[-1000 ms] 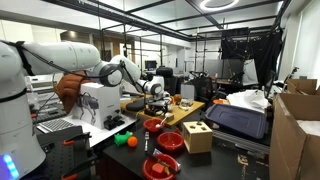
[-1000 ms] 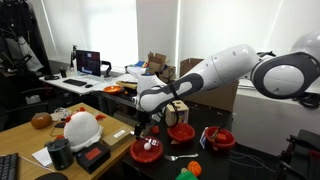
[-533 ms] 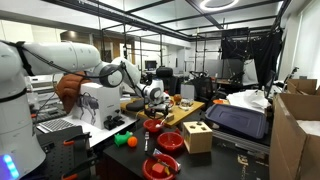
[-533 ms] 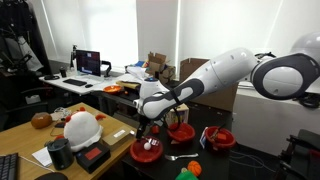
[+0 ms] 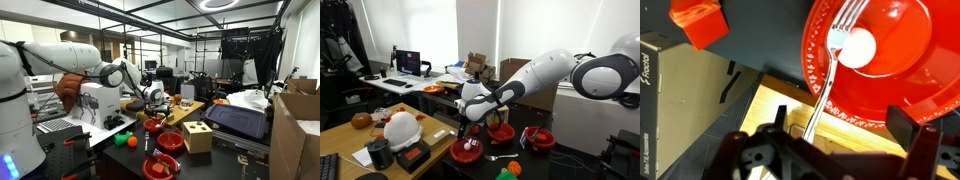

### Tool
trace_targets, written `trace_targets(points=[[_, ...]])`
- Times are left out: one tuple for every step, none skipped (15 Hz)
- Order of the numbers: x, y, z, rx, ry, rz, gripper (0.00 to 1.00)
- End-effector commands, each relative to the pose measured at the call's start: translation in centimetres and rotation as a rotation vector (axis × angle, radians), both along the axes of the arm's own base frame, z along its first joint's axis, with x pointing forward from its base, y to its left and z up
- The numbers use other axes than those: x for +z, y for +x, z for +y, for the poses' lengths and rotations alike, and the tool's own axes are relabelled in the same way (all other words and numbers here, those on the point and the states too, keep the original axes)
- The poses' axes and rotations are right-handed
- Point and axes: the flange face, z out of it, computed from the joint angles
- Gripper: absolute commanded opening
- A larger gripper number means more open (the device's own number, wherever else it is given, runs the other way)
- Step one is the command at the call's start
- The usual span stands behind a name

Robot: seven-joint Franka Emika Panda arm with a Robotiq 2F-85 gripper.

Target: Remove the fork from the orange plate and put it on the table

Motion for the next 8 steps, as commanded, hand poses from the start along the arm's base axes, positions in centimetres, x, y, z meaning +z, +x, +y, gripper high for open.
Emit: trace_targets(points=[[-0.67,-0.14,-0.60,0.033,-0.010,-0.016,1.00],[-0.72,-0.15,-0.63,0.037,-0.011,-0.018,1.00],[-0.80,-0.19,-0.67,0.038,-0.013,-0.018,1.00],[-0.91,-0.23,-0.74,0.039,-0.014,-0.016,1.00],[-1.04,-0.30,-0.79,0.039,-0.015,-0.013,1.00],[-1.19,-0.37,-0.81,0.040,-0.016,-0.011,1.00],[-1.33,-0.46,-0.83,0.041,-0.016,-0.009,1.00],[-1.51,-0.56,-0.85,0.041,-0.016,-0.006,1.00]])
